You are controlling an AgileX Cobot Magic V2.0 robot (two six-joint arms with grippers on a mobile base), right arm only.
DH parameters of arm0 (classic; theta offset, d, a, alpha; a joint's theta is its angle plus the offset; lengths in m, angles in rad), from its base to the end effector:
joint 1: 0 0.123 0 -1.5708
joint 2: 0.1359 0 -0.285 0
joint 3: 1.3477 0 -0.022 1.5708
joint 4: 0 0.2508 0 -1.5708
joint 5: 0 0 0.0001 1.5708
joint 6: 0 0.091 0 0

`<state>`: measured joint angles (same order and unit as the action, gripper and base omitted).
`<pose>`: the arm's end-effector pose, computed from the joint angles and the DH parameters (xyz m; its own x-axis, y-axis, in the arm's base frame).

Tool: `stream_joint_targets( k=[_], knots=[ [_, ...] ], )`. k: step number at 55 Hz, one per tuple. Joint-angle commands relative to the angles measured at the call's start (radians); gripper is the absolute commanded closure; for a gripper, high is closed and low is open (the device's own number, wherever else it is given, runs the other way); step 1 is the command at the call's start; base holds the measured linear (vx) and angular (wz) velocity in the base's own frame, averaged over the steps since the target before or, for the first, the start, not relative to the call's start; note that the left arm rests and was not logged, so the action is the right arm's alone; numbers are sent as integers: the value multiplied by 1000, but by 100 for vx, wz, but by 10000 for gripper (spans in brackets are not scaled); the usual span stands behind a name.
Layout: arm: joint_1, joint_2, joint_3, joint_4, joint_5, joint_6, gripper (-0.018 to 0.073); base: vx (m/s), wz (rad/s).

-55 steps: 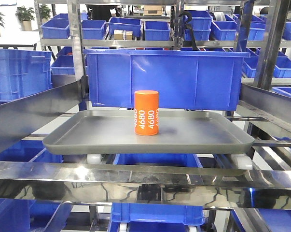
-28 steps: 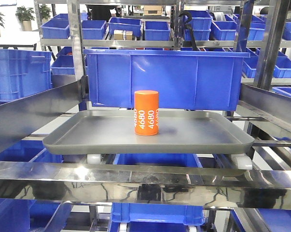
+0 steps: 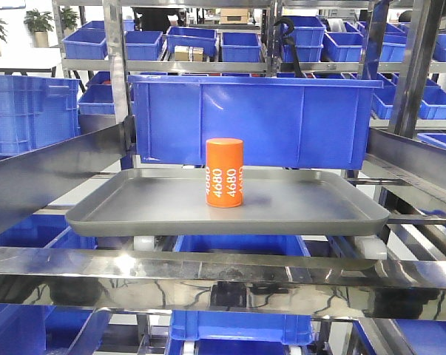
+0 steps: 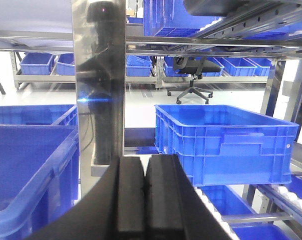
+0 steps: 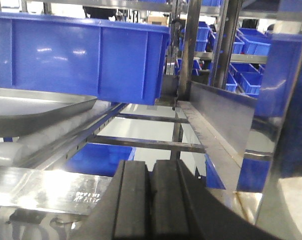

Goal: Grab orange capacitor from left shelf to right conveyor

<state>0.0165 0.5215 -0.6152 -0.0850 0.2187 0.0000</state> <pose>0.1081 0.0001 0.3604 -0.0371 -0.0835 -0.9958 -0.0012 0.9965 -0.0835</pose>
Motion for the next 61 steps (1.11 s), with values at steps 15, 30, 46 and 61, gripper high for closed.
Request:
stream_joint_targets(
  k=[15,30,46,61],
  knots=[
    [-4,16,-32,3,-143,11,142,0,0],
    [2,119,-132,53,-182,51,104,0,0],
    [294,399,-417,48,-183,-32,104,0,0],
    [474,706,-719,53,57,-16,104,0,0]
  ],
)
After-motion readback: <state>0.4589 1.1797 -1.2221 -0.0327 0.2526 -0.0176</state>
